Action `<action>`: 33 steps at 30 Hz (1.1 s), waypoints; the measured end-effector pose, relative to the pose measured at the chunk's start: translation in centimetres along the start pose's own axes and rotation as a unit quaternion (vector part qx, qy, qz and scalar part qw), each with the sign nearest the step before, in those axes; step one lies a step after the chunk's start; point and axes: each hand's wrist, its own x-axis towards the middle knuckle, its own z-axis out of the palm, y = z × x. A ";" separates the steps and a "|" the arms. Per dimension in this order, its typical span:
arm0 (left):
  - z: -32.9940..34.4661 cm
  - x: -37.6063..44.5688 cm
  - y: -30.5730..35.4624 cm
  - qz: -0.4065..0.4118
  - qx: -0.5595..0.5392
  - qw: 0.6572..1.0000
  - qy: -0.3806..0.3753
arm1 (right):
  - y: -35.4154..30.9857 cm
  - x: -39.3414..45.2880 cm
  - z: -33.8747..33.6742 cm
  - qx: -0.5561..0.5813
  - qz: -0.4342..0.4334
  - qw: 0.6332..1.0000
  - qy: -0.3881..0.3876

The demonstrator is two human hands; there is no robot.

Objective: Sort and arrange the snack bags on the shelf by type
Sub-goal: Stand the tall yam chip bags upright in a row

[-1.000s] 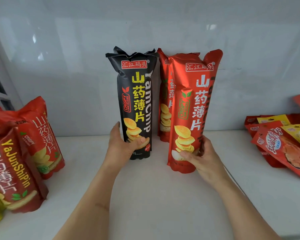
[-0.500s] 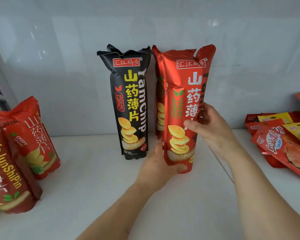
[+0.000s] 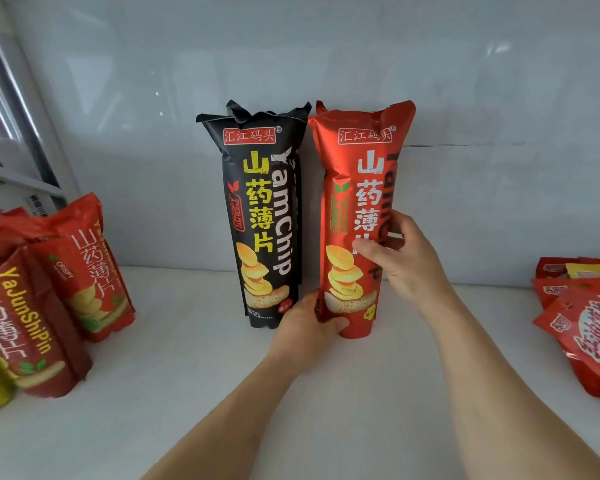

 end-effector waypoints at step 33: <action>2.0 5.5 -1.2 0.038 -0.186 0.977 -0.092 | 3.0 2.6 -0.2 0.140 0.049 0.973 -0.177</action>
